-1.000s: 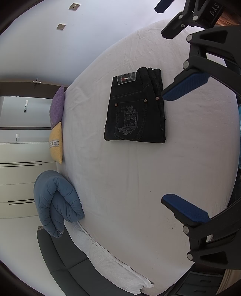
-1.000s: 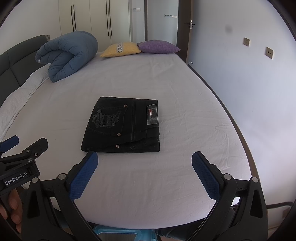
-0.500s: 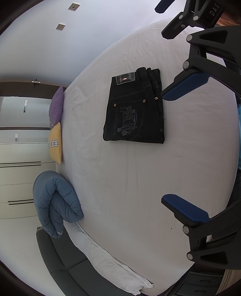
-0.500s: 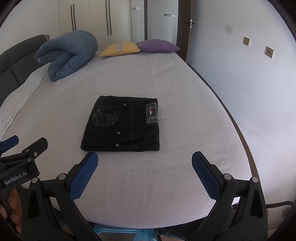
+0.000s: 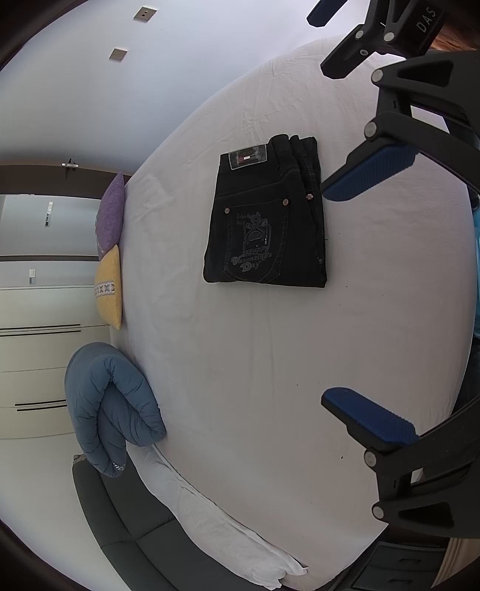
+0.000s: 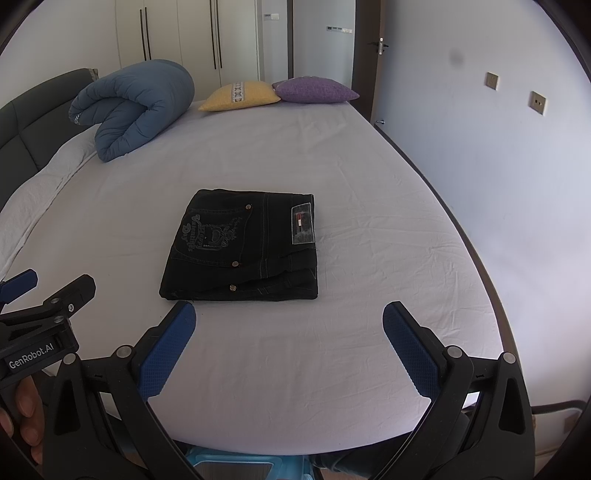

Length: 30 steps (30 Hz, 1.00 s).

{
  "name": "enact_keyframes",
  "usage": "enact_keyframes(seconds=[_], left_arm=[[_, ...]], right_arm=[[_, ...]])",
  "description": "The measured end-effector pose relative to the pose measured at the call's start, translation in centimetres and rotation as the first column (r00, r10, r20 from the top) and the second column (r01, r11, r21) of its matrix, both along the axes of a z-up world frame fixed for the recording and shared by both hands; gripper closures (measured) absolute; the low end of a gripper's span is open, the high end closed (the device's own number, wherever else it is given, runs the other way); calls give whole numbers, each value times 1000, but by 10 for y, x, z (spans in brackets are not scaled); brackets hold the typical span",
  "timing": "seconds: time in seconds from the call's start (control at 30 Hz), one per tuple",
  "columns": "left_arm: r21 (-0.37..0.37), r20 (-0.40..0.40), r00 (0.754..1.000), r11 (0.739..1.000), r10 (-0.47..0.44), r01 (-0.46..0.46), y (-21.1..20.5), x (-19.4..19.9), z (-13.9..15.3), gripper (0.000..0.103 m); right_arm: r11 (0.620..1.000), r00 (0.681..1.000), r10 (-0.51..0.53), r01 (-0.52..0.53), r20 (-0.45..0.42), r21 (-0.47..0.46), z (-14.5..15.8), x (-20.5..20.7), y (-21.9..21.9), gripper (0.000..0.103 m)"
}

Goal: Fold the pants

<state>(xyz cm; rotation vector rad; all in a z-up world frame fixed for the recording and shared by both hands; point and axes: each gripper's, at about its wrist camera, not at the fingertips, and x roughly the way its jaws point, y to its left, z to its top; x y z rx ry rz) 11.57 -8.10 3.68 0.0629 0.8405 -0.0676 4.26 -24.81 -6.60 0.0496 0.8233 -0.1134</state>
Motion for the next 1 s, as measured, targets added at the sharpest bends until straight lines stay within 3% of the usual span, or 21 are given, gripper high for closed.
enact_keyframes(seconds=[1.0], left_arm=[[5, -15, 1000, 1000, -14, 14, 3, 4, -4, 0]], right_arm=[[1000, 1000, 2, -2, -11, 3, -7, 2, -4, 0]])
